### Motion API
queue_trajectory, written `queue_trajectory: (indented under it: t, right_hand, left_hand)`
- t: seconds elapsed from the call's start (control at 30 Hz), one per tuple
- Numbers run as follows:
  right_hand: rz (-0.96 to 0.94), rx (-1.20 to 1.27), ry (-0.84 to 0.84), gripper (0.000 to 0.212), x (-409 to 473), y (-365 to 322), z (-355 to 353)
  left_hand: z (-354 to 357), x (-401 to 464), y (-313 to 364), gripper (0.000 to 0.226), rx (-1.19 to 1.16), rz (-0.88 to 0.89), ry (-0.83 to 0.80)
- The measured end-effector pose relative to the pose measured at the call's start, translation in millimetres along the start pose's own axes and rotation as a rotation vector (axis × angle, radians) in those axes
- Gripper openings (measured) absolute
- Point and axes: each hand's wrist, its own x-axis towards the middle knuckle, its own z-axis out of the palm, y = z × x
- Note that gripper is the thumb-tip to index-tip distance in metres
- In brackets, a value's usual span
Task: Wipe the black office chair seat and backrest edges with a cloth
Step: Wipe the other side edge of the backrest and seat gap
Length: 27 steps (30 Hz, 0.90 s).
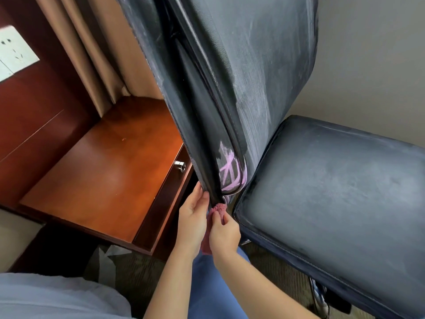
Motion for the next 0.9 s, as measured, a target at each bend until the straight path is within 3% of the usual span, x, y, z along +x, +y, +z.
queue_trajectory:
  t: [0.2,0.33,0.37,0.4,0.43,0.47,0.53,0.6,0.67,0.77,0.9]
  right_hand:
    - [0.226,0.121,0.098,0.031,31.8,-8.1,9.1]
    - [0.46,0.273,-0.024,0.017,50.8,-19.9,14.4]
    - [0.514,0.323,0.073,0.044,50.4,-29.6,15.8]
    - [0.587,0.6,0.195,0.072,48.0,-38.6,13.7]
    - [0.677,1.044,0.353,0.08,55.6,-35.1,12.5]
    - [0.847,1.31,0.412,0.076,58.3,-33.3,13.0]
    - [0.703,0.781,0.192,0.061,46.9,-50.8,21.4]
    - [0.639,0.641,0.074,0.032,47.1,-35.0,23.4]
    - [0.471,0.402,0.009,0.022,39.2,-25.6,22.0]
    - [0.364,0.32,-0.044,0.014,33.5,-13.8,19.9]
    - [0.415,0.367,0.018,0.014,40.5,-18.9,26.4]
  left_hand:
    - [-3.3,9.1,-2.1,0.04,0.03,0.013,0.02]
    - [-1.7,19.5,0.9,0.044,0.04,0.006,0.038]
    - [-2.2,22.9,1.6,0.043,0.038,0.004,0.029]
    - [-2.8,26.6,2.7,0.041,0.035,0.003,0.016]
    - [-4.0,30.1,3.2,0.04,0.032,-0.002,0.008]
    - [-4.7,33.3,4.8,0.038,0.034,-0.006,0.0]
    - [-5.2,38.4,7.3,0.032,0.034,-0.011,-0.022]
    - [-6.1,41.4,5.2,0.028,0.016,-0.05,-0.041]
    - [-9.0,41.4,-0.6,0.044,0.034,-0.128,-0.044]
    - [-13.2,38.9,-8.5,0.06,0.117,-0.245,-0.036]
    - [-9.8,37.5,-11.5,0.061,0.135,-0.251,0.022]
